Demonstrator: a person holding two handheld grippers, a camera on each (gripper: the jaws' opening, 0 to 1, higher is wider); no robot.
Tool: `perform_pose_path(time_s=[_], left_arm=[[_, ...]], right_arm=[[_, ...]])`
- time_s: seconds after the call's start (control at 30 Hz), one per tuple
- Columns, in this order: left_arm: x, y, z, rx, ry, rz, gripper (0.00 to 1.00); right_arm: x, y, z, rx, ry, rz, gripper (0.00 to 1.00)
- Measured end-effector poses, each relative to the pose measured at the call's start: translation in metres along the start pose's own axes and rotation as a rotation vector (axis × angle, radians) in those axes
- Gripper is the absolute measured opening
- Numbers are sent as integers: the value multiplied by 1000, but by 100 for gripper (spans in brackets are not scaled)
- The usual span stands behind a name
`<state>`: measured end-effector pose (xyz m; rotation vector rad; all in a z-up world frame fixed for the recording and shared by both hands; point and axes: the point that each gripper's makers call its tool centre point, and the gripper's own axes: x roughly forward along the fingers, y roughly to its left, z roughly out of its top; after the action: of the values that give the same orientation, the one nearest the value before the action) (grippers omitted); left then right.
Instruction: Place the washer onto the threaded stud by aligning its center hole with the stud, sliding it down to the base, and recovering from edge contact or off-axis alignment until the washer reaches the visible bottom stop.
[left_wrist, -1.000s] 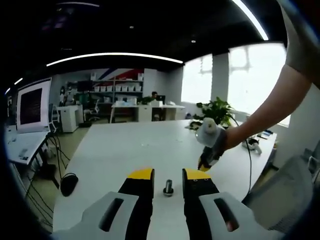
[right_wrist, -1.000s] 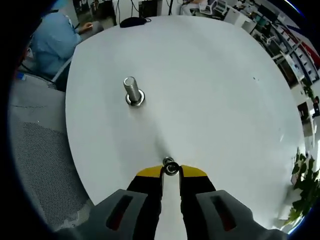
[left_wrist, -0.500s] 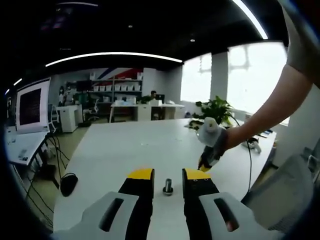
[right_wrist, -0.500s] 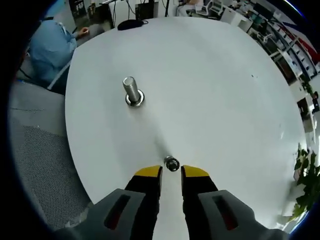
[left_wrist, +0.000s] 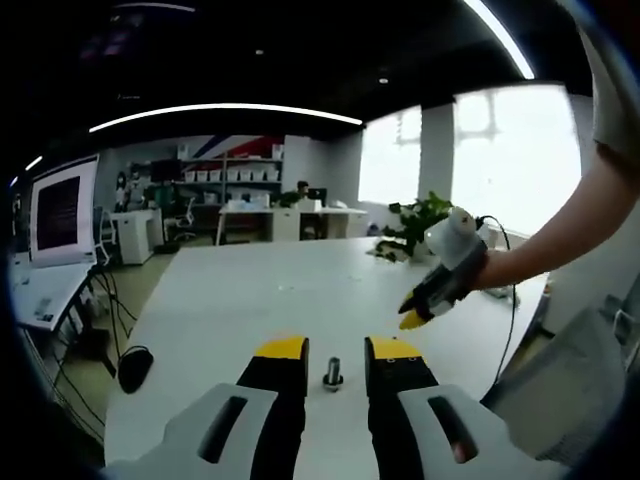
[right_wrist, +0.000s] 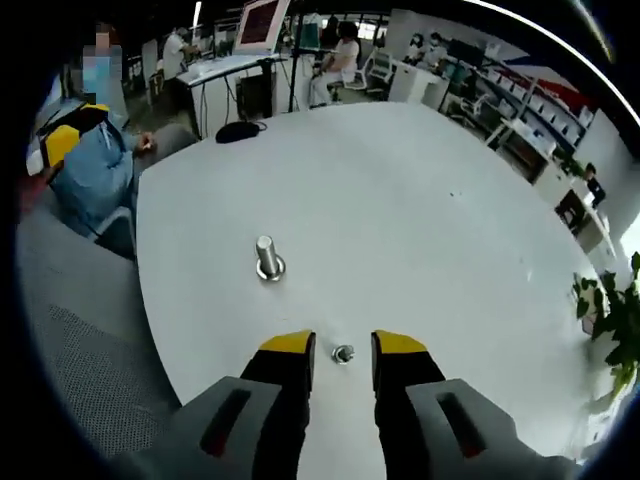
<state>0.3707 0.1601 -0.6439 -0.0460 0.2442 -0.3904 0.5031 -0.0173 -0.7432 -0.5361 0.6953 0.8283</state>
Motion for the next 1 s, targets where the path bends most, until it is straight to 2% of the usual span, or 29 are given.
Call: perform_pose_path(time_s=[0.07, 0.13, 0.23, 0.3, 0.33, 0.37, 0.43, 0.53, 0.63, 0.67, 0.7, 0.87, 1.0], left_arm=[[0, -1, -1, -3, 2, -4, 20], [1, -2, -1, -1, 5, -9, 20], [2, -4, -2, 5, 12, -19, 20], [2, -6, -2, 8, 13, -24, 20], [2, -6, -3, 9, 14, -24, 20], [2, -6, -2, 11, 13, -23, 20], [2, -5, -2, 8, 13, -22, 20], [1, -3, -1, 1, 4, -17, 20], [1, -3, -1, -5, 4, -15, 20], [1, -3, -1, -7, 3, -17, 20], [2, -3, -1, -8, 3, -18, 20], [2, -3, -2, -9, 11, -18, 20], [2, -4, -1, -6, 5, -18, 20]], right_arm=[[-11, 2, 11, -16, -76, -19, 27], [-20, 7, 19, 8, -140, -25, 30], [-31, 15, 19, 21, -170, -26, 33], [-40, 16, 18, 22, -192, -52, 33], [-43, 15, 14, 45, -191, -64, 33], [-48, 15, 7, 142, -184, -83, 33], [-56, 16, 6, 224, -237, -82, 33], [-69, 19, -4, 231, -249, -109, 33], [-90, 20, -8, 313, -323, -126, 33], [-93, 21, -9, 316, -329, -126, 34], [-116, 28, -24, 347, -337, -131, 36], [-131, 35, -44, 387, -343, -141, 36], [-139, 39, -52, 389, -333, -149, 37]])
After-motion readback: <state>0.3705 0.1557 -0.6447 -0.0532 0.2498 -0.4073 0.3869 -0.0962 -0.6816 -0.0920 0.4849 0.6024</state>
